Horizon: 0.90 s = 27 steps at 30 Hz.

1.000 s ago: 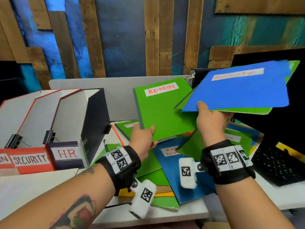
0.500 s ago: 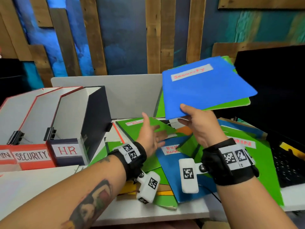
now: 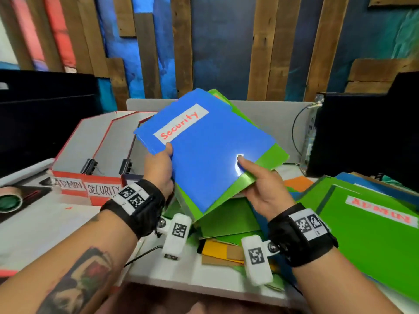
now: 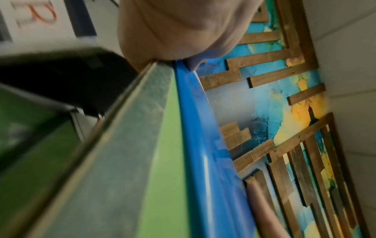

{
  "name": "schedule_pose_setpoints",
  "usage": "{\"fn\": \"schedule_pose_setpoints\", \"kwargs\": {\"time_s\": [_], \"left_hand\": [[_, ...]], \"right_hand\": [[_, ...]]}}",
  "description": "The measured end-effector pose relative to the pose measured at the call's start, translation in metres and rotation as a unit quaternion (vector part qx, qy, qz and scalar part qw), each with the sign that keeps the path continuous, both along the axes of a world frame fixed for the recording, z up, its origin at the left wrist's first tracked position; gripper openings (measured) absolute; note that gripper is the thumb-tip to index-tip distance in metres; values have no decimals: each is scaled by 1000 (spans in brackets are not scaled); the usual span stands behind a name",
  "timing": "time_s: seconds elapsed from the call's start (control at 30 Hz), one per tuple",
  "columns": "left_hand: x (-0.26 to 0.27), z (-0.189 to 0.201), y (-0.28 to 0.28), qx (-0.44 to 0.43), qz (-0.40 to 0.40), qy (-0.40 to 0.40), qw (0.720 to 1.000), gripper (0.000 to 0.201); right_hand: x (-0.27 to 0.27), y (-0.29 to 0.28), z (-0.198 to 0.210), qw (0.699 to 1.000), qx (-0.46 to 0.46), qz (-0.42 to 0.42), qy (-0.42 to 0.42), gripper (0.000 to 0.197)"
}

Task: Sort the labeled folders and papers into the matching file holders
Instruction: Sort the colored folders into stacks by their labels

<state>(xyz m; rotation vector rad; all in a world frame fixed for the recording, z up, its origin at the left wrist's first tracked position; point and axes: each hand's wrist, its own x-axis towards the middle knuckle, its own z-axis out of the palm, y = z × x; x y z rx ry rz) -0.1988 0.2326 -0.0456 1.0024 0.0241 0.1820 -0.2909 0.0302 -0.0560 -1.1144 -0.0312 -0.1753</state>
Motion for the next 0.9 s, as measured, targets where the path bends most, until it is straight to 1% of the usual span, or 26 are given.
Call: {"fn": "schedule_pose_setpoints", "kwargs": {"time_s": [0.07,0.13,0.17,0.2,0.23,0.27,0.3,0.33,0.37,0.4,0.47,0.53,0.6,0.67,0.7,0.73,0.77,0.8,0.83,0.9], "left_hand": [[-3,1,27,10,55,-8,998,30],[-9,5,52,58,117,-12,991,37],[-16,11,63,99,161,-16,982,42],[-20,15,75,146,219,-10,965,54],[-23,20,88,206,280,9,937,70],[-29,27,99,279,323,33,904,84],[-36,33,107,355,340,53,869,88],[-42,36,113,427,339,61,836,85],[-46,37,120,486,323,62,810,80],[-50,36,125,533,293,68,791,76],[-51,23,132,614,214,103,753,75],[-51,9,140,670,123,152,716,72],[-53,-4,149,706,23,172,687,59],[-55,-16,157,738,-67,191,644,46],[-54,-23,161,751,-99,204,620,47],[-52,-30,166,762,-123,213,599,52],[-50,-37,169,766,-143,219,587,58],[-48,-42,172,768,-158,225,579,63],[-47,-45,173,766,-173,233,574,68],[-47,-47,172,762,-202,245,565,75]], "right_hand": [[6,21,-1,999,44,-8,-15,46],[9,43,-2,996,72,21,-41,47],[10,54,-3,994,86,41,-49,47],[10,66,-4,992,95,63,-51,46],[11,79,-6,991,97,84,-48,44],[12,92,-9,990,91,104,-39,42],[14,104,-13,989,80,123,-28,40],[16,118,-18,987,67,144,-13,39],[18,133,-24,985,54,165,6,37],[21,148,-29,982,40,184,28,36],[27,176,-38,974,17,216,70,36],[34,201,-47,966,-7,239,98,35],[41,224,-58,962,-45,233,136,34],[49,240,-75,952,-90,211,200,32],[54,244,-85,946,-114,199,227,31],[60,246,-95,940,-144,193,243,33],[68,246,-108,934,-170,187,251,37],[74,245,-117,931,-185,179,257,41],[77,244,-122,930,-181,182,265,39],[76,243,-119,934,-154,161,280,25]]}}
